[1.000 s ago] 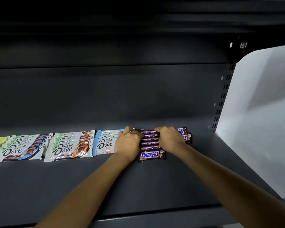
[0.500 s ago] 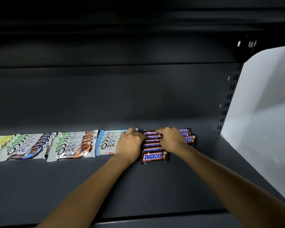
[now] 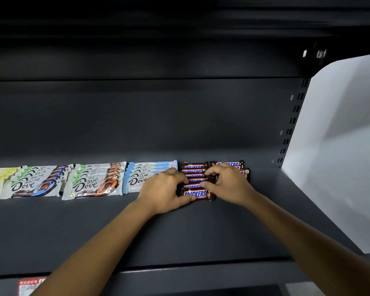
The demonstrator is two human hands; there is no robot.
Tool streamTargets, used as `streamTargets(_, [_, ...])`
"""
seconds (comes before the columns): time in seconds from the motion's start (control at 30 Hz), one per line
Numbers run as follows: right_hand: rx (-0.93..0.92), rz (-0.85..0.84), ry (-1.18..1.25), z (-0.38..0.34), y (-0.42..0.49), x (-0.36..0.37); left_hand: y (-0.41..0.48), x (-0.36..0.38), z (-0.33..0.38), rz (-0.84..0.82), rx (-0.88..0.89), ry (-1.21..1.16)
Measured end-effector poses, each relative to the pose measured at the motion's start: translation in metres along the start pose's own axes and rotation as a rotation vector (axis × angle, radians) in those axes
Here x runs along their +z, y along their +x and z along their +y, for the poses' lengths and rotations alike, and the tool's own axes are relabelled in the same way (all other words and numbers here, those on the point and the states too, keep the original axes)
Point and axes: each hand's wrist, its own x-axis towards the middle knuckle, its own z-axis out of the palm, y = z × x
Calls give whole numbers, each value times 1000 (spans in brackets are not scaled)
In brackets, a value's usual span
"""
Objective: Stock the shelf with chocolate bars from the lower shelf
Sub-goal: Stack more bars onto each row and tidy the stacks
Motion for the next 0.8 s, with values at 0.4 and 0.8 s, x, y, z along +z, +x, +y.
streamTargets(0.4, [-139, -27, 4, 1, -12, 12, -6, 3, 0, 12, 48, -23])
streamTargets(0.8, [-113, 179, -65, 14, -19, 10, -6, 10, 11, 167, 91, -27])
